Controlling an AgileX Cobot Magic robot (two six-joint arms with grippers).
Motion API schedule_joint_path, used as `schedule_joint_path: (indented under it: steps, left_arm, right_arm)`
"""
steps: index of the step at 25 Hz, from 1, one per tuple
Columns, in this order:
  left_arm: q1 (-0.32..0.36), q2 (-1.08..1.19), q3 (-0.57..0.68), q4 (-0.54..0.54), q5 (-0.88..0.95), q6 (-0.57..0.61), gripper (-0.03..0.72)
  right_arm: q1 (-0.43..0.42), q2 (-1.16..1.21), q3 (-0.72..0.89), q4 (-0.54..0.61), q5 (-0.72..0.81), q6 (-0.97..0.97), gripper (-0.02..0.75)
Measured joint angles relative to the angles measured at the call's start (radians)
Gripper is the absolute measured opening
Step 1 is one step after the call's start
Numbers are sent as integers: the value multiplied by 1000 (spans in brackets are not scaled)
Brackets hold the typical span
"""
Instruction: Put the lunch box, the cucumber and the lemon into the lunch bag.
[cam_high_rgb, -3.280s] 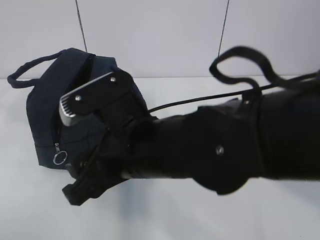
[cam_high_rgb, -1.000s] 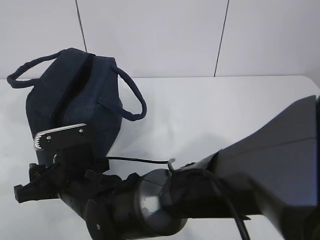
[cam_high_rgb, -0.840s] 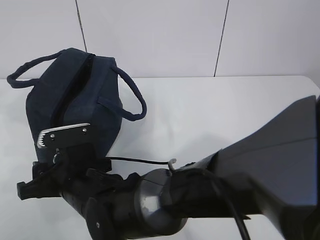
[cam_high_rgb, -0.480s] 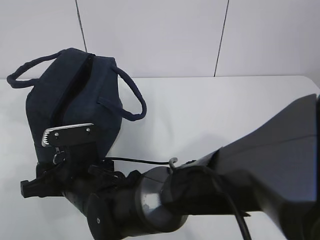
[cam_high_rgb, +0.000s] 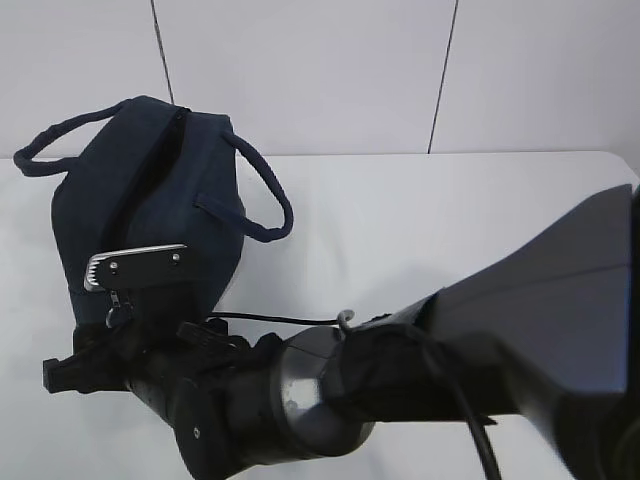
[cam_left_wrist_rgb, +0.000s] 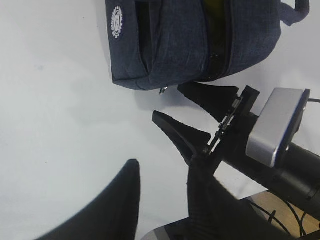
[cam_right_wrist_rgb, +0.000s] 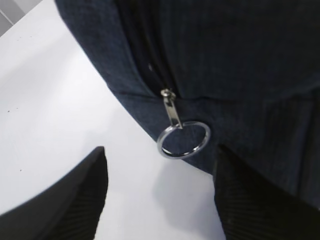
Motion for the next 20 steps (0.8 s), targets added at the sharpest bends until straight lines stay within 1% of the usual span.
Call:
schedule_joint_path:
  steps: [20]
  left_arm:
    - [0, 0, 0, 0, 0, 0, 232]
  right_arm:
    - [-2, 66, -69, 0, 2, -2, 480]
